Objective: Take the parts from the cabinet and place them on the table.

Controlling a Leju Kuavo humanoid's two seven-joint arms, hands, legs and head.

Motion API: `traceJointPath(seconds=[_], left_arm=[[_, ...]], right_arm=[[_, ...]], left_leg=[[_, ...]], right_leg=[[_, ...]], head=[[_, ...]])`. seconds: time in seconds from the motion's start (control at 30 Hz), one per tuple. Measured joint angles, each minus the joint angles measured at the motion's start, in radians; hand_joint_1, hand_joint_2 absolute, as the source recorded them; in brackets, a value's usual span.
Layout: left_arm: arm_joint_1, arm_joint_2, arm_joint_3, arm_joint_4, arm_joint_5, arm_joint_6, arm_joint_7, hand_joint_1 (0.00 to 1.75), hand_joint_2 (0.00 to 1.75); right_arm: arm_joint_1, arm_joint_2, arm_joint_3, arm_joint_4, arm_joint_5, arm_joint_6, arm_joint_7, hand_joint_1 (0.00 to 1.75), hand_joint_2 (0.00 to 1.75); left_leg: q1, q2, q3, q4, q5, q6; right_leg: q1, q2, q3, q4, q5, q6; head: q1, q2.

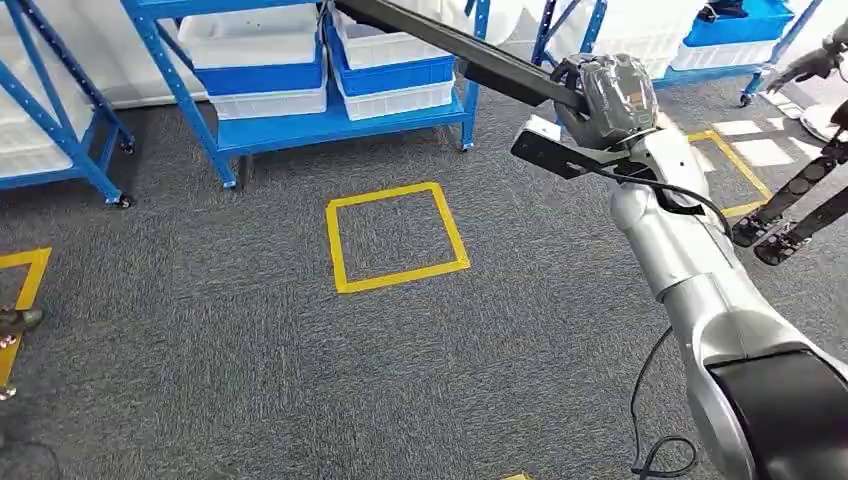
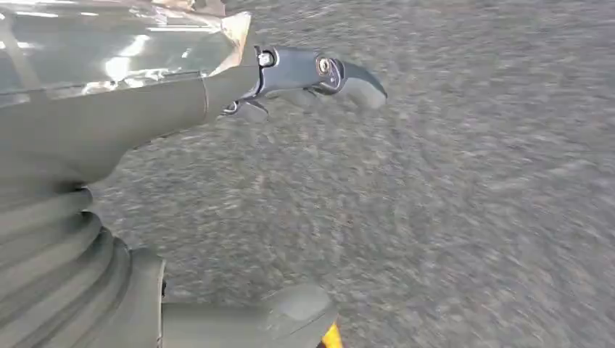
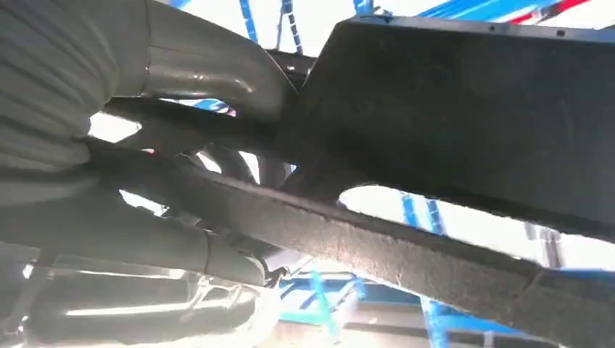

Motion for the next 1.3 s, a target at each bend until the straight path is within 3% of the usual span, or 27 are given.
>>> traceJointPath(seconds=[0.07, 0.1, 0.17, 0.23, 0.27, 0.3, 0.33, 0.4, 0.43, 0.47, 0.57, 0.6, 0.67, 0.7, 0.77, 0.8, 0.87, 0.9, 0.93, 0.97, 1.0, 1.1, 1.13, 1.17, 1.2, 1.27, 1.3], left_arm=[[-0.001, -0.001, 0.003, 0.000, 0.004, 0.021, -0.040, 0.00, 1.75], [-0.002, -0.002, 0.005, 0.000, 0.007, 0.032, -0.056, 0.00, 1.75], [-0.001, -0.003, 0.010, 0.000, 0.007, 0.043, -0.075, 0.00, 1.75], [0.003, -0.003, 0.013, 0.000, 0.012, 0.041, -0.088, 0.00, 1.75], [0.003, -0.003, 0.016, 0.000, 0.014, 0.039, -0.092, 0.00, 1.75], [0.003, -0.003, 0.018, 0.000, 0.014, 0.037, -0.100, 0.00, 1.75], [0.003, -0.003, 0.019, 0.000, 0.014, 0.036, -0.107, 0.00, 1.75], [0.003, -0.003, 0.022, 0.000, 0.014, 0.043, -0.124, 0.00, 1.75], [0.003, -0.002, 0.024, 0.000, 0.014, 0.046, -0.131, 0.00, 1.75], [0.003, 0.000, 0.026, 0.000, 0.014, 0.047, -0.136, 0.00, 1.75], [0.003, -0.001, 0.034, 0.000, 0.038, -0.007, -0.124, 0.00, 1.75], [0.002, -0.003, 0.037, 0.000, 0.042, -0.016, -0.123, 0.00, 1.75], [-0.001, -0.003, 0.040, 0.000, 0.042, -0.045, -0.123, 0.00, 1.75], [-0.001, -0.002, 0.040, 0.000, 0.039, -0.046, -0.121, 0.00, 1.75], [0.000, -0.002, 0.040, 0.000, 0.024, -0.054, -0.113, 0.00, 1.75], [-0.002, -0.002, 0.040, 0.000, 0.020, -0.055, -0.110, 0.00, 1.75], [-0.004, -0.002, 0.040, 0.000, 0.019, -0.055, -0.109, 0.00, 1.75], [-0.006, -0.002, 0.040, 0.000, 0.019, -0.055, -0.112, 0.00, 1.75], [-0.007, -0.002, 0.040, 0.000, 0.018, -0.054, -0.118, 0.00, 1.75], [-0.008, 0.001, 0.040, -0.001, 0.017, -0.053, -0.121, 0.00, 1.75], [-0.010, -0.001, 0.040, -0.001, 0.017, -0.054, -0.128, 0.00, 1.75], [-0.014, -0.002, 0.040, -0.001, 0.027, -0.074, -0.157, 0.00, 1.75], [-0.018, -0.004, 0.040, -0.001, 0.028, -0.074, -0.158, 0.00, 1.75], [-0.018, -0.004, 0.041, -0.001, 0.028, -0.071, -0.160, 0.00, 1.75], [-0.016, -0.007, 0.041, -0.001, 0.028, -0.075, -0.162, 0.00, 1.75], [-0.009, -0.009, 0.041, -0.001, 0.026, -0.094, -0.163, 0.00, 1.75], [-0.008, -0.012, 0.040, -0.001, 0.024, -0.092, -0.163, 0.00, 1.75]], right_arm=[[0.001, -0.009, -0.001, 0.005, 0.000, -0.002, 0.000, 1.62, 1.75], [0.000, -0.011, -0.002, 0.005, -0.001, -0.003, -0.001, 1.62, 1.75], [-0.005, -0.012, -0.004, 0.006, -0.002, -0.006, -0.002, 1.62, 1.75], [-0.004, -0.008, -0.003, 0.008, -0.003, -0.006, -0.003, 1.62, 1.75], [-0.002, -0.006, -0.003, 0.010, -0.003, -0.006, -0.003, 1.62, 1.75], [-0.001, -0.006, -0.003, 0.013, -0.003, -0.006, -0.003, 1.62, 1.75], [-0.002, -0.008, -0.003, 0.015, -0.003, -0.007, -0.003, 1.62, 1.75], [-0.003, -0.009, -0.003, 0.015, -0.003, -0.008, -0.007, 1.62, 1.75], [-0.003, -0.009, -0.003, 0.015, -0.003, -0.009, -0.009, 1.62, 1.75], [-0.006, -0.010, -0.003, 0.016, -0.003, -0.010, -0.010, 1.62, 1.75], [-0.006, -0.009, -0.003, 0.018, 0.000, -0.012, -0.011, 1.62, 1.75], [-0.006, -0.013, -0.003, 0.018, 0.002, -0.013, -0.011, 1.62, 1.75], [-0.011, -0.022, -0.004, 0.018, 0.006, -0.018, -0.006, 1.62, 1.75], [-0.012, -0.020, -0.003, 0.017, 0.009, -0.020, -0.001, 1.62, 1.75], [0.000, -0.027, -0.003, 0.017, 0.008, -0.021, 0.006, 1.62, 1.75], [0.008, -0.034, -0.004, 0.017, 0.007, -0.021, 0.008, 1.62, 1.75], [0.016, -0.047, -0.007, 0.015, 0.005, -0.020, 0.009, 1.62, 1.75], [0.016, -0.051, -0.009, 0.009, 0.004, -0.020, 0.009, 1.62, 1.75], [0.015, -0.053, -0.011, 0.001, 0.004, -0.020, 0.009, 1.62, 1.75], [0.014, -0.053, -0.015, -0.005, 0.004, -0.021, 0.009, 1.62, 1.75], [0.016, -0.053, -0.014, -0.010, 0.006, -0.022, 0.011, 1.62, 1.75], [0.028, -0.065, -0.017, -0.014, 0.016, -0.023, 0.025, 1.62, 1.75], [0.031, -0.066, -0.017, -0.017, 0.018, -0.023, 0.027, 1.62, 1.75], [0.030, -0.068, -0.018, -0.021, 0.019, -0.023, 0.030, 1.62, 1.75], [0.030, -0.065, -0.018, -0.021, 0.023, -0.023, 0.036, 1.62, 1.75], [0.033, -0.062, -0.015, -0.020, 0.042, -0.019, 0.041, 1.62, 1.75], [0.033, -0.064, -0.014, -0.018, 0.045, -0.015, 0.041, 1.62, 1.75]], left_leg=[[0.003, 0.020, 0.002, -0.002, 0.002, -0.004], [0.006, 0.023, -0.003, 0.001, -0.004, -0.013], [0.015, -0.071, -0.031, 0.080, -0.069, -0.021], [0.015, -0.102, -0.098, 0.238, -0.145, -0.025], [0.015, -0.105, -0.130, 0.305, -0.164, -0.024], [0.015, -0.106, -0.136, 0.315, -0.156, -0.022], [0.015, -0.107, -0.120, 0.279, -0.125, -0.019], [0.015, -0.129, -0.038, 0.116, -0.037, -0.008], [0.017, -0.176, 0.000, 0.038, -0.012, 0.000], [0.021, -0.213, 0.011, 0.022, -0.023, 0.004], [0.008, -0.174, 0.010, 0.017, -0.020, 0.007], [0.014, -0.157, 0.014, 0.002, -0.010, 0.014], [0.018, -0.126, 0.015, -0.014, 0.004, 0.023], [0.017, -0.112, 0.012, -0.014, 0.004, 0.024], [0.015, -0.082, 0.011, -0.013, 0.004, 0.024], [0.015, -0.070, 0.011, -0.013, 0.003, 0.024], [0.016, -0.042, 0.011, -0.012, 0.002, 0.022], [0.017, -0.028, 0.011, -0.010, 0.000, 0.018], [0.016, -0.014, 0.011, -0.006, -0.004, 0.013], [0.008, -0.003, 0.009, -0.005, -0.007, 0.006], [0.007, 0.010, 0.010, -0.001, -0.009, 0.001], [0.008, 0.040, 0.018, -0.005, -0.010, -0.010], [0.015, 0.008, 0.012, 0.001, -0.023, -0.020], [0.018, -0.053, -0.001, 0.037, -0.054, -0.021], [0.018, -0.081, -0.025, 0.099, -0.092, -0.021], [0.017, -0.103, -0.107, 0.276, -0.165, -0.020], [0.016, -0.104, -0.131, 0.322, -0.171, -0.017]], right_leg=[[0.002, 0.019, -0.007, 0.003, 0.002, -0.006], [-0.010, 0.032, -0.003, -0.002, 0.009, -0.020], [-0.014, 0.051, -0.007, -0.002, 0.016, -0.037], [-0.011, 0.077, -0.011, -0.002, 0.018, -0.042], [-0.009, 0.093, -0.012, -0.002, 0.020, -0.045], [-0.008, 0.105, -0.012, -0.002, 0.021, -0.045], [-0.007, 0.120, -0.012, -0.001, 0.021, -0.044], [-0.007, 0.147, -0.012, 0.003, 0.022, -0.043], [-0.008, 0.157, -0.013, 0.005, 0.022, -0.042], [0.000, 0.169, -0.021, 0.008, 0.026, -0.035], [-0.018, 0.209, -0.034, 0.000, 0.040, -0.013], [-0.004, 0.223, -0.042, -0.006, 0.047, -0.003], [0.001, 0.123, -0.079, 0.052, 0.010, -0.011], [-0.001, 0.091, -0.112, 0.130, -0.024, -0.016], [-0.005, 0.069, -0.174, 0.274, -0.073, -0.015], [-0.006, 0.067, -0.183, 0.301, -0.077, -0.008], [-0.012, 0.058, -0.125, 0.208, -0.041, 0.009], [-0.014, 0.038, -0.070, 0.108, -0.009, 0.017], [-0.015, -0.003, -0.015, 0.011, 0.016, 0.022], [-0.002, -0.022, -0.004, 0.001, 0.011, 0.011], [0.004, -0.006, -0.011, -0.009, 0.018, 0.002], [-0.002, 0.031, -0.016, -0.007, 0.023, -0.014], [-0.019, 0.041, -0.013, -0.008, 0.026, -0.019], [-0.018, 0.053, -0.015, -0.008, 0.027, -0.025], [-0.017, 0.060, -0.015, -0.008, 0.029, -0.033], [-0.010, 0.090, -0.015, -0.008, 0.030, -0.037], [-0.007, 0.104, -0.016, -0.008, 0.030, -0.037]], head=[[0.001, 0.000], [0.002, 0.000], [0.000, 0.000], [0.000, 0.000], [0.000, 0.000], [0.001, 0.000], [0.000, 0.000], [0.000, 0.000], [0.001, 0.000], [0.003, 0.000], [-0.002, 0.000], [0.000, 0.000], [0.005, 0.000], [0.009, 0.000], [0.008, 0.000], [0.010, 0.000], [0.009, 0.000], [0.010, 0.000], [0.010, 0.000], [0.010, 0.000], [0.007, 0.000], [0.004, 0.000], [0.004, 0.000], [0.003, 0.000], [0.002, 0.000], [0.000, 0.000], [0.001, 0.000]])
